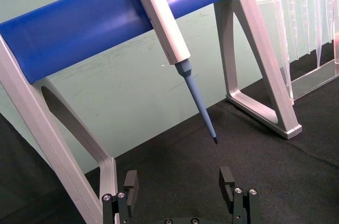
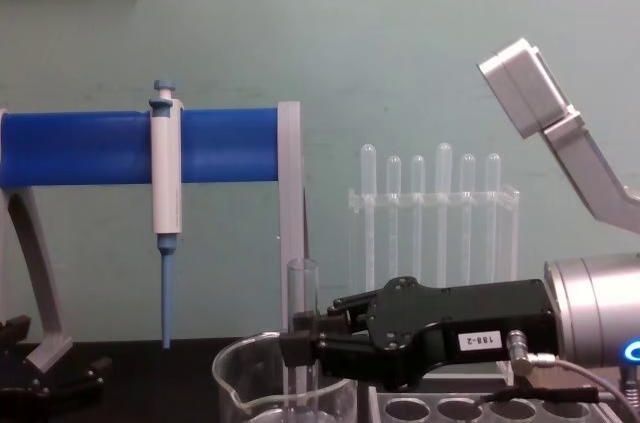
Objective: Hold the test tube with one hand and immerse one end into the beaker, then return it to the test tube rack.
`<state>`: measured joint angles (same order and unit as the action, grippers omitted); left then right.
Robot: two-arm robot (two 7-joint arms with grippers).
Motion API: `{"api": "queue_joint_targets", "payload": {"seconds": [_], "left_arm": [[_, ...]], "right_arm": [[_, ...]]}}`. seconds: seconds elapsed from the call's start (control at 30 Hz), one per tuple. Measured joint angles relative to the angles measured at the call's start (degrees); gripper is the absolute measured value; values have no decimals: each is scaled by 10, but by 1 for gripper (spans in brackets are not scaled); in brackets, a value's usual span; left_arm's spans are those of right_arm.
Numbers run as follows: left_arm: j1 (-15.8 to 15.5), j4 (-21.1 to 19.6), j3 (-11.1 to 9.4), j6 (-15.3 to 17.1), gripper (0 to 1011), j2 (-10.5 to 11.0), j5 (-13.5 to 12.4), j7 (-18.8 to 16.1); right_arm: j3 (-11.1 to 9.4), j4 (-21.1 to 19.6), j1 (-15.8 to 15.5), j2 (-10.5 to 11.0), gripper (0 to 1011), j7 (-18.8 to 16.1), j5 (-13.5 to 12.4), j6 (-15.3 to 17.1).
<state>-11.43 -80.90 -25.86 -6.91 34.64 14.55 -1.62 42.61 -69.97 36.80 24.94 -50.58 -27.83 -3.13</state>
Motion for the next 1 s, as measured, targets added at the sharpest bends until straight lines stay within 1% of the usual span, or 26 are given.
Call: {"api": "queue_joint_targets", "payload": {"seconds": [1.0], "left_arm": [[0, 0, 0, 0, 1000, 0, 0, 0]], "right_arm": [[-1, 1, -1, -1, 238, -1, 1, 0]]}}
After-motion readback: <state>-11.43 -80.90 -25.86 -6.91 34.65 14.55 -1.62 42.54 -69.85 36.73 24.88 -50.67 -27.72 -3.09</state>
